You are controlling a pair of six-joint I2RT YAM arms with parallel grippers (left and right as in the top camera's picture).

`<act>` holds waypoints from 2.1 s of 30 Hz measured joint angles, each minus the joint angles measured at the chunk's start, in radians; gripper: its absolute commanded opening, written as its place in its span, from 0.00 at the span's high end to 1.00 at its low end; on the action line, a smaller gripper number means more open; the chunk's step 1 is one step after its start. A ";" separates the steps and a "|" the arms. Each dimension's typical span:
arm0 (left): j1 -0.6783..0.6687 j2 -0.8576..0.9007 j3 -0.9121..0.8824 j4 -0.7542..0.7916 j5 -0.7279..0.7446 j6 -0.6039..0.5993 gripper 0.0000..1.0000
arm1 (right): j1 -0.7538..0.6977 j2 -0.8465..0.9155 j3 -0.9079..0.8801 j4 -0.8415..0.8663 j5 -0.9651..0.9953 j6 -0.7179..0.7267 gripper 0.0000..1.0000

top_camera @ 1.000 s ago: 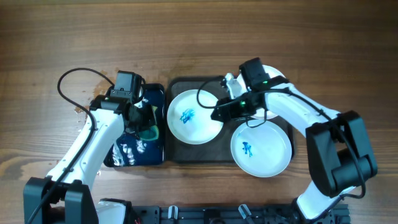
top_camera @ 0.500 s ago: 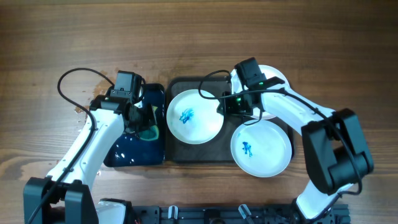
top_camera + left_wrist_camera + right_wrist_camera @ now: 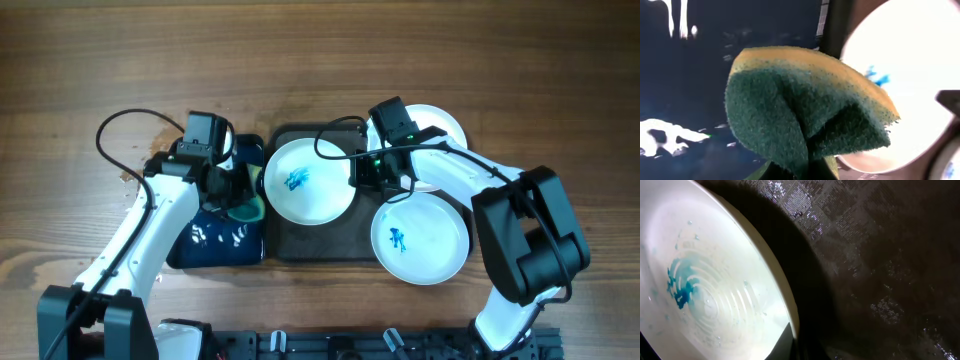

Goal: Clean dirty plates on tray and stack at the side
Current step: 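Move the right gripper to the middle plate rim and bring the sponge over, then hold the middle plate with the right gripper and scrub it with the sponge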

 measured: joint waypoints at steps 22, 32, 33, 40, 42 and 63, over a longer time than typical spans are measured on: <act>-0.215 0.338 0.041 0.405 0.283 -0.126 0.96 | 0.000 0.000 0.000 0.003 0.008 -0.039 0.96; -0.220 0.393 0.106 0.314 0.165 -0.192 0.96 | -0.008 0.000 0.003 -0.004 0.023 -0.046 0.96; -0.216 0.389 0.110 0.293 0.138 -0.195 0.96 | -0.008 0.000 0.003 -0.004 0.023 -0.046 0.96; -0.197 0.369 0.129 0.183 -0.047 -0.245 0.96 | -0.007 -0.001 0.003 -0.004 0.026 -0.045 0.96; -0.199 0.367 0.129 0.190 -0.045 -0.233 0.96 | -0.007 -0.001 0.003 -0.004 0.027 -0.045 0.96; -0.174 0.412 0.089 0.360 0.292 -0.114 0.96 | -0.006 -0.001 0.004 -0.005 0.033 -0.038 0.96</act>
